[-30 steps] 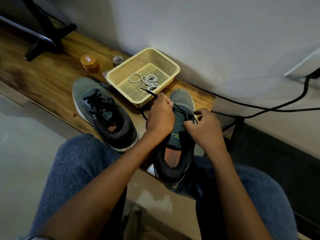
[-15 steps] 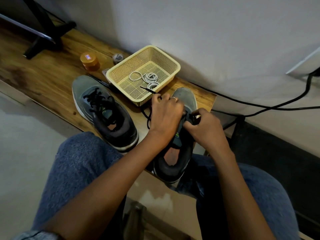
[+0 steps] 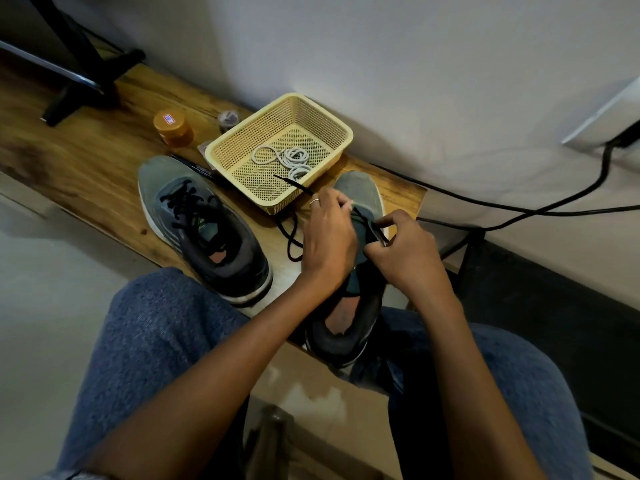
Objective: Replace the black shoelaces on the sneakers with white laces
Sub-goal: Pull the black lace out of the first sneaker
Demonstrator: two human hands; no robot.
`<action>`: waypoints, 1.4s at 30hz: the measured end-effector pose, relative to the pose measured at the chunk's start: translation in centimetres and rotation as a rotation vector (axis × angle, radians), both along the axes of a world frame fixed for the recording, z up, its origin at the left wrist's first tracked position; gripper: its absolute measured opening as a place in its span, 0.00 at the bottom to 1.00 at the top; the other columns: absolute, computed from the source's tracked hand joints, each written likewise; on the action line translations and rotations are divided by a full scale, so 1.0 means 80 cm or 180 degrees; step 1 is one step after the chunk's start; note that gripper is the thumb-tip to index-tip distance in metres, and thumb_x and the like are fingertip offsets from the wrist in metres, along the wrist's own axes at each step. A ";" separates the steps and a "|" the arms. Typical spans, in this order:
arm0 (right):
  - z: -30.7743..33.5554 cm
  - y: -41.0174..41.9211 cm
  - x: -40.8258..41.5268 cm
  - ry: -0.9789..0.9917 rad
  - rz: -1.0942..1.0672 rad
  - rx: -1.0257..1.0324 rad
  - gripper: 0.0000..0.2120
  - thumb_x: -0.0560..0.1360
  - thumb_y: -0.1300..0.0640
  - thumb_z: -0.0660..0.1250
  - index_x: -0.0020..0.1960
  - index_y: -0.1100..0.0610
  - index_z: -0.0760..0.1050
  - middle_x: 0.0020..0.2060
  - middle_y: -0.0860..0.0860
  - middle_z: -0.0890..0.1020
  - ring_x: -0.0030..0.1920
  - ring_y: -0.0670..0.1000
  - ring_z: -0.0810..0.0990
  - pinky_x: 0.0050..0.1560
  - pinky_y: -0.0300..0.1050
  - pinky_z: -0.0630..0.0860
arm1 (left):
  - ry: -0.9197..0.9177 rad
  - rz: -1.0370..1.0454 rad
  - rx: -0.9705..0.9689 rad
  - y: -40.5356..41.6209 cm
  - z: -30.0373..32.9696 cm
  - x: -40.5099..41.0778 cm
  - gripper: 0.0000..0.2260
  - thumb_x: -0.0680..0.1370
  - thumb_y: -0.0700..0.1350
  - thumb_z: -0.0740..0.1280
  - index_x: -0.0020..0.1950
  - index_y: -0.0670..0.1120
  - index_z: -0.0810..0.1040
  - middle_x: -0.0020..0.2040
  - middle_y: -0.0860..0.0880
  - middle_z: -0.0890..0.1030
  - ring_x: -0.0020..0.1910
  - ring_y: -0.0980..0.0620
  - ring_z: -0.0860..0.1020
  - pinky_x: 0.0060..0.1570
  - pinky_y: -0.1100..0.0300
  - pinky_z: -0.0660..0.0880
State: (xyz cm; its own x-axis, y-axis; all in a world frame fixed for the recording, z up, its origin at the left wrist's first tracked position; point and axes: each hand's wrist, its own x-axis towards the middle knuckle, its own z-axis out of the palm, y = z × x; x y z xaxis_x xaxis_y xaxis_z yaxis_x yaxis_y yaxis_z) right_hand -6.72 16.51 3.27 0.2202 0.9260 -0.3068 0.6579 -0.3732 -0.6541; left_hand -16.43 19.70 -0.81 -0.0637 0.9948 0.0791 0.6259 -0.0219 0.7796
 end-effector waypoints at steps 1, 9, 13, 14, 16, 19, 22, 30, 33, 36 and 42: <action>0.000 0.000 0.000 0.0006 -0.0006 -0.0010 0.16 0.73 0.60 0.66 0.60 0.54 0.71 0.46 0.55 0.79 0.45 0.56 0.80 0.45 0.53 0.80 | -0.0135 0.0059 -0.0025 0.000 0.000 0.001 0.03 0.83 0.43 0.56 0.49 0.47 0.64 0.47 0.49 0.70 0.41 0.49 0.76 0.38 0.59 0.65; 0.000 -0.002 0.008 -0.0092 0.0003 -0.0127 0.15 0.74 0.60 0.65 0.59 0.56 0.70 0.47 0.56 0.77 0.47 0.58 0.79 0.47 0.55 0.79 | -0.0901 0.0445 -0.0222 0.008 0.008 -0.005 0.01 0.83 0.41 0.55 0.52 0.46 0.63 0.48 0.47 0.77 0.41 0.48 0.80 0.42 0.52 0.74; 0.001 -0.002 0.009 -0.0135 0.0029 -0.0189 0.14 0.74 0.60 0.66 0.59 0.56 0.70 0.47 0.54 0.76 0.48 0.58 0.79 0.49 0.57 0.79 | 0.0596 -0.0197 0.0775 0.008 0.013 -0.009 0.09 0.77 0.44 0.64 0.57 0.48 0.74 0.58 0.50 0.74 0.59 0.49 0.70 0.57 0.51 0.68; 0.001 -0.002 0.009 -0.0150 0.0048 -0.0189 0.14 0.74 0.60 0.66 0.59 0.56 0.70 0.47 0.54 0.75 0.48 0.58 0.79 0.49 0.57 0.79 | 0.0966 -0.0368 0.0924 0.009 0.016 -0.011 0.09 0.75 0.47 0.66 0.55 0.50 0.77 0.60 0.52 0.75 0.61 0.49 0.68 0.62 0.48 0.64; 0.001 -0.002 0.009 -0.0179 0.0077 -0.0173 0.15 0.75 0.59 0.65 0.60 0.56 0.69 0.46 0.53 0.75 0.48 0.58 0.79 0.49 0.57 0.79 | 0.1510 -0.0742 0.1118 0.010 0.015 -0.011 0.09 0.72 0.51 0.67 0.50 0.53 0.81 0.60 0.54 0.78 0.64 0.48 0.68 0.66 0.44 0.55; 0.003 -0.002 0.007 -0.0200 0.0090 -0.0196 0.15 0.75 0.58 0.65 0.61 0.56 0.69 0.45 0.53 0.74 0.49 0.58 0.79 0.49 0.57 0.79 | 0.1995 -0.1204 0.1003 0.009 0.017 -0.016 0.12 0.71 0.53 0.68 0.52 0.53 0.83 0.57 0.54 0.80 0.64 0.48 0.70 0.66 0.46 0.48; 0.003 -0.003 0.007 -0.0126 0.0061 -0.0231 0.15 0.74 0.59 0.67 0.60 0.55 0.70 0.46 0.53 0.75 0.49 0.59 0.80 0.49 0.59 0.80 | 0.2349 -0.1342 0.0544 0.013 0.018 -0.018 0.17 0.74 0.55 0.67 0.62 0.55 0.78 0.63 0.54 0.76 0.68 0.49 0.65 0.66 0.48 0.45; 0.002 -0.003 0.006 -0.0142 0.0016 -0.0240 0.14 0.73 0.59 0.67 0.58 0.54 0.71 0.46 0.54 0.76 0.46 0.57 0.80 0.47 0.57 0.80 | 0.2363 -0.1081 0.0451 0.008 0.012 0.001 0.12 0.80 0.48 0.62 0.63 0.48 0.75 0.63 0.49 0.75 0.66 0.46 0.68 0.69 0.42 0.50; 0.002 -0.003 0.009 -0.0088 -0.0084 -0.0252 0.15 0.74 0.58 0.67 0.59 0.54 0.71 0.47 0.56 0.78 0.47 0.57 0.80 0.48 0.57 0.80 | 0.1891 -0.0787 0.0181 0.005 0.009 0.004 0.12 0.81 0.46 0.59 0.64 0.47 0.71 0.62 0.49 0.75 0.65 0.46 0.70 0.70 0.36 0.46; 0.003 -0.003 0.012 -0.0074 -0.0137 -0.0271 0.16 0.74 0.58 0.67 0.61 0.55 0.71 0.49 0.58 0.79 0.48 0.58 0.80 0.50 0.58 0.79 | 0.0977 -0.0313 0.0228 -0.001 0.010 0.004 0.09 0.82 0.45 0.58 0.61 0.47 0.71 0.59 0.49 0.75 0.62 0.48 0.73 0.70 0.34 0.44; 0.005 -0.005 0.016 -0.0124 -0.0138 -0.0353 0.18 0.74 0.57 0.67 0.63 0.57 0.70 0.52 0.58 0.78 0.51 0.58 0.78 0.51 0.55 0.78 | -0.1731 0.1393 -0.0193 0.013 0.010 -0.001 0.02 0.82 0.40 0.58 0.50 0.45 0.66 0.50 0.44 0.74 0.49 0.42 0.75 0.54 0.49 0.72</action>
